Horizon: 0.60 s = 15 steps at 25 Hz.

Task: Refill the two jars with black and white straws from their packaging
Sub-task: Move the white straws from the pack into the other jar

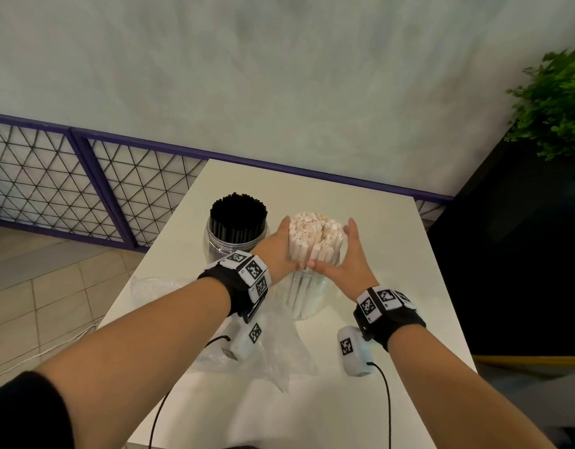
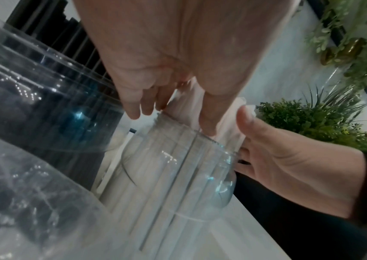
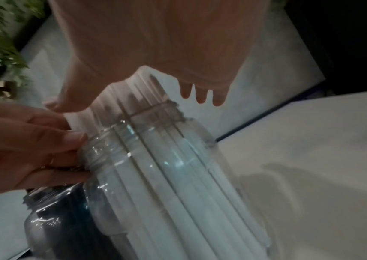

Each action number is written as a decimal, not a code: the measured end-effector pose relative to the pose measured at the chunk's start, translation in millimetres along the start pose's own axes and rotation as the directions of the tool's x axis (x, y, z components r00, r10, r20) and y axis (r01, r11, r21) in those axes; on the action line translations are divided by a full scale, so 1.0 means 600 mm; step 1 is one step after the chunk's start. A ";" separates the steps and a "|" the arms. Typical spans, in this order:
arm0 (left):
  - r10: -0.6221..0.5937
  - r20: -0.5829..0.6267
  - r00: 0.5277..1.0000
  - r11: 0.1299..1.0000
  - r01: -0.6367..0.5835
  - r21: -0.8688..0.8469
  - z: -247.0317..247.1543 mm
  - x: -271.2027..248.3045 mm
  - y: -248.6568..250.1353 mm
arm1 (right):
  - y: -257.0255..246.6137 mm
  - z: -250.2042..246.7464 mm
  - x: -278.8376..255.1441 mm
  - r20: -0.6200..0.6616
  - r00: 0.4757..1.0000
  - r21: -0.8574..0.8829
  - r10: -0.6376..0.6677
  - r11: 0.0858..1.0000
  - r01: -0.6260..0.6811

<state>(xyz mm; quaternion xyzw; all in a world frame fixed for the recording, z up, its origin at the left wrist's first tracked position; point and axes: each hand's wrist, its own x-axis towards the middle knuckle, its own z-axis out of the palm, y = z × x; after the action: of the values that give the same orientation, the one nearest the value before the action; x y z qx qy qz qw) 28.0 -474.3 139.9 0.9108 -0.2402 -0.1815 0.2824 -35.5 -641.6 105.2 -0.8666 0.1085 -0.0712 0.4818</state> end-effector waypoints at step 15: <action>0.219 -0.282 0.934 0.967 -0.246 -0.064 -0.013 -0.011 -0.036 | 0.001 0.027 0.004 -0.002 0.902 -0.432 -0.432 0.814 0.388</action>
<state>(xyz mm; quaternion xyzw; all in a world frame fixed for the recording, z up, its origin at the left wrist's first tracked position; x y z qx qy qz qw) 33.3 -451.9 134.4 0.8771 -0.2962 -0.0315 0.3767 -29.7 -629.5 96.3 -0.9479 -0.0441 -0.1916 0.2507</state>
